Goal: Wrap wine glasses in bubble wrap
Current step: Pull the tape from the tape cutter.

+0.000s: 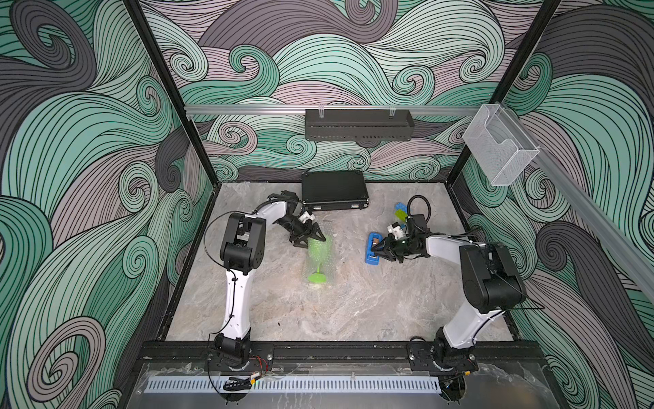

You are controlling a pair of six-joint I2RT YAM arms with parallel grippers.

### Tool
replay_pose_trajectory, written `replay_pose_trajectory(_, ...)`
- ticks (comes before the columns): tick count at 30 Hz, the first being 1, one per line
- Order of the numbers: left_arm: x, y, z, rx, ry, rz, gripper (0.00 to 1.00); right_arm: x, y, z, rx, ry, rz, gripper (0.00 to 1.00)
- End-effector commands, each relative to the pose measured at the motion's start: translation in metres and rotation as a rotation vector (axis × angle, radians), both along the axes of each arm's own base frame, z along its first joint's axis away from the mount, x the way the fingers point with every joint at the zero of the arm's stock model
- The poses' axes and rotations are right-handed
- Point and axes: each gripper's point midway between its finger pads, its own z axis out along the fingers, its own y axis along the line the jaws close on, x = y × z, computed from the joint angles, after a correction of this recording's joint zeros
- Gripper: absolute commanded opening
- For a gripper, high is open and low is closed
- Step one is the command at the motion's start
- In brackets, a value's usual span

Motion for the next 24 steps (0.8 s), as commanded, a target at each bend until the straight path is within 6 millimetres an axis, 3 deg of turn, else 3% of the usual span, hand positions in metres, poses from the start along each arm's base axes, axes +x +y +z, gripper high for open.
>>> replay_pose_trajectory(1, -0.028, 0.022, -0.055, 0.208, 0.09, -0.043, 0.72, -0.003, -0.001, -0.012, 0.006, 0.04, -0.019, 0.16)
replay_pose_trajectory(6, -0.028, 0.022, -0.055, 0.209, 0.089, -0.044, 0.72, 0.007, 0.006, 0.003, 0.071, 0.003, -0.021, 0.0)
replay_pose_trajectory(12, -0.029, 0.022, -0.055, 0.208, 0.087, -0.043, 0.72, 0.031, 0.014, 0.031, 0.225, -0.03, -0.094, 0.0)
replay_pose_trajectory(16, -0.03, 0.023, -0.054, 0.208, 0.083, -0.043, 0.72, 0.039, 0.011, 0.033, 0.25, -0.008, -0.15, 0.0)
replay_pose_trajectory(21, -0.03, 0.023, -0.054, 0.208, 0.082, -0.044, 0.72, 0.039, 0.004, 0.018, 0.202, 0.082, -0.199, 0.0)
replay_pose_trajectory(24, -0.03, 0.022, -0.054, 0.206, 0.081, -0.042, 0.72, 0.044, 0.003, 0.03, 0.195, 0.073, -0.214, 0.0)
